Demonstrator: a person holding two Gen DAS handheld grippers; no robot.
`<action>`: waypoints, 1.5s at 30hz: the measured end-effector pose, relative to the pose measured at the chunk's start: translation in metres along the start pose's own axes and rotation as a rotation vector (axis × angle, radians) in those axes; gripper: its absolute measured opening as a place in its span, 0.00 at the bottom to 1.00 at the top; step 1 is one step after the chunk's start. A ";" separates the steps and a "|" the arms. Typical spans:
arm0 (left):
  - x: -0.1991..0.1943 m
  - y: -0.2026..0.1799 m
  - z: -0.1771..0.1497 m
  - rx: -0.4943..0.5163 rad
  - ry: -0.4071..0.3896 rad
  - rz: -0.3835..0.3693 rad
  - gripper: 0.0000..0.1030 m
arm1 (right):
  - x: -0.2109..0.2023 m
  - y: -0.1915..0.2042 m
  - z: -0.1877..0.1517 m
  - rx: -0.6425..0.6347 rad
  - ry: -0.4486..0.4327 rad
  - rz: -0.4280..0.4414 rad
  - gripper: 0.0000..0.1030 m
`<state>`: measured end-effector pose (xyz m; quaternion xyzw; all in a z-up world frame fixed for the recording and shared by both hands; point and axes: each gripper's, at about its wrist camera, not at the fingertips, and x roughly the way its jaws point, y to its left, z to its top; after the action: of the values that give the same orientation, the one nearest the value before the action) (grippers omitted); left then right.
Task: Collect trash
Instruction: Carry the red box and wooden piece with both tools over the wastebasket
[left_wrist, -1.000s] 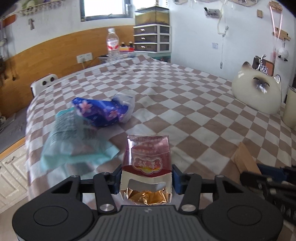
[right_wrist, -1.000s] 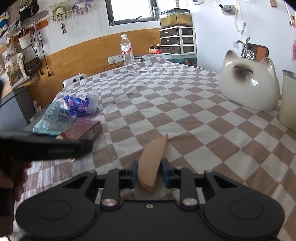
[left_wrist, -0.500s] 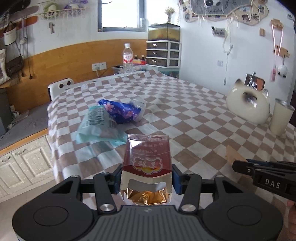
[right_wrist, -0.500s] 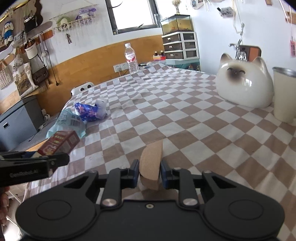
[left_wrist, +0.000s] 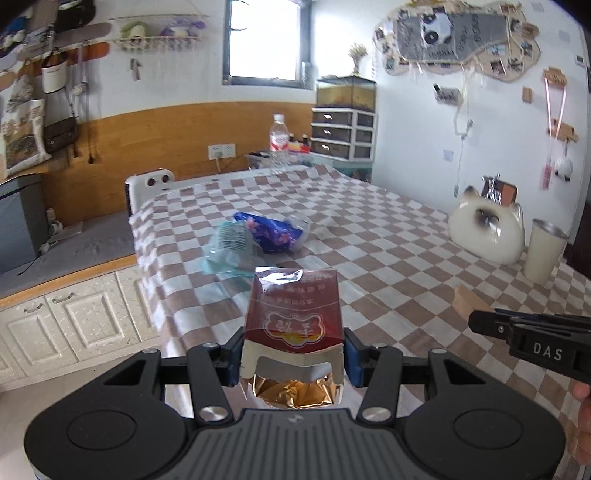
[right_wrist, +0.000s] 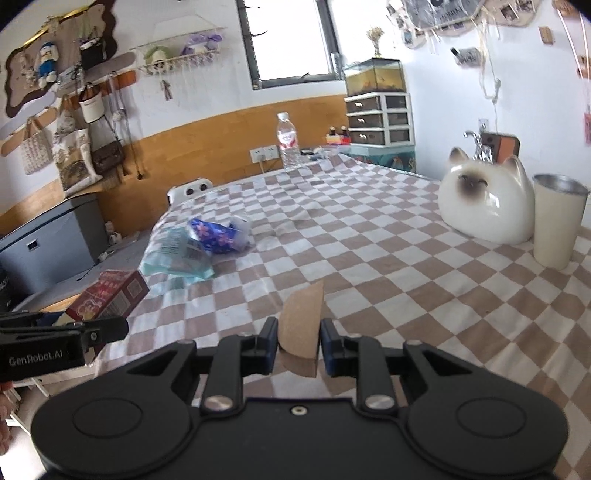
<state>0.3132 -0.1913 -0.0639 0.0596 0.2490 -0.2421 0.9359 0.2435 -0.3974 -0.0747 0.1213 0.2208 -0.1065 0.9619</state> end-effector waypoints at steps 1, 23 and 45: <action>-0.004 0.002 -0.002 -0.008 -0.003 0.003 0.50 | -0.004 0.003 0.000 -0.009 -0.005 0.004 0.24; -0.091 0.081 -0.044 -0.126 -0.031 0.132 0.51 | -0.043 0.105 -0.023 -0.179 0.002 0.114 0.24; -0.090 0.218 -0.108 -0.311 0.137 0.291 0.51 | 0.029 0.263 -0.065 -0.434 0.200 0.346 0.24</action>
<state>0.3029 0.0623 -0.1153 -0.0337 0.3352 -0.0586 0.9397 0.3110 -0.1339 -0.0956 -0.0415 0.3081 0.1211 0.9427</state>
